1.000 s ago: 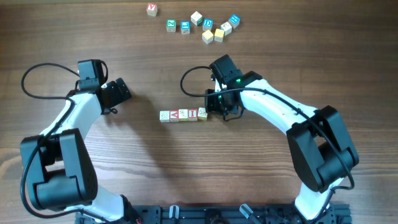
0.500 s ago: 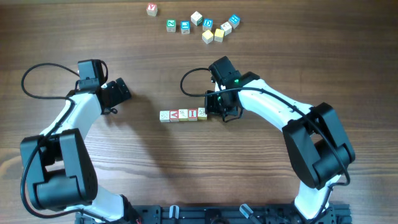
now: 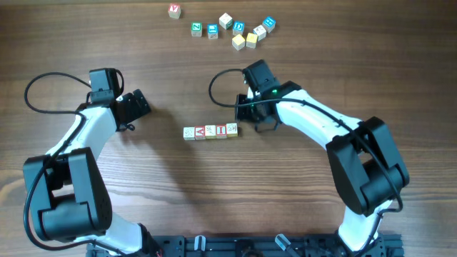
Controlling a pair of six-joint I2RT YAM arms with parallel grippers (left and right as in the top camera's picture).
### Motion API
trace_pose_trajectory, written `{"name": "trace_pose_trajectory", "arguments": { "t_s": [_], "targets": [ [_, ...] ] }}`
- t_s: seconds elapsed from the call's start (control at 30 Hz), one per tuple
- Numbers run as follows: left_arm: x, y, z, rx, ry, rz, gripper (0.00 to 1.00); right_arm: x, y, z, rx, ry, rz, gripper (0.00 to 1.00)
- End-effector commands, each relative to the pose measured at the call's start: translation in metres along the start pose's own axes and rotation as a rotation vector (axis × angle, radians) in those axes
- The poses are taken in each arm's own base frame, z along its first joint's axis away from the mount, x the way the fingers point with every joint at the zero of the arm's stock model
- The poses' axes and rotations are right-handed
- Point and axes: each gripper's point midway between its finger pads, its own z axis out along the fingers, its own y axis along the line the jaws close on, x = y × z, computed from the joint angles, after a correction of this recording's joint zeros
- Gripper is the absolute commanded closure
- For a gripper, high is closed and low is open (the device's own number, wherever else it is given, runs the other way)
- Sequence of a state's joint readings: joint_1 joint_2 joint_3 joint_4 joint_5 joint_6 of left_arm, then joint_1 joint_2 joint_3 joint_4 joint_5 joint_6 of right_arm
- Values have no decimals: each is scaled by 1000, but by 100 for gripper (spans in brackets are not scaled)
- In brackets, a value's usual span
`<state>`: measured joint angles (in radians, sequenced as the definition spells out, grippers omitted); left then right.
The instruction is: Form a horizontal line
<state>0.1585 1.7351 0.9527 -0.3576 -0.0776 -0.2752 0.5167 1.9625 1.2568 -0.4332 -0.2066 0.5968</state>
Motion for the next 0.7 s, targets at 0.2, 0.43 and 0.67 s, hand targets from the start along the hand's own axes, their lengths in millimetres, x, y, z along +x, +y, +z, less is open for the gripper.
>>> {"name": "trace_pose_trajectory", "arguments": {
  "t_s": [0.2, 0.43, 0.67],
  "targets": [
    [-2, 0, 0, 5, -3, -5, 0, -19, 30, 4, -82, -105, -99, 96],
    [-2, 0, 0, 5, -3, -5, 0, 4, 26, 6, -76, -8, -62, 96],
    [-2, 0, 0, 5, -3, -5, 0, 18, 34, 9, -72, 22, -89, 96]
  ]
}}
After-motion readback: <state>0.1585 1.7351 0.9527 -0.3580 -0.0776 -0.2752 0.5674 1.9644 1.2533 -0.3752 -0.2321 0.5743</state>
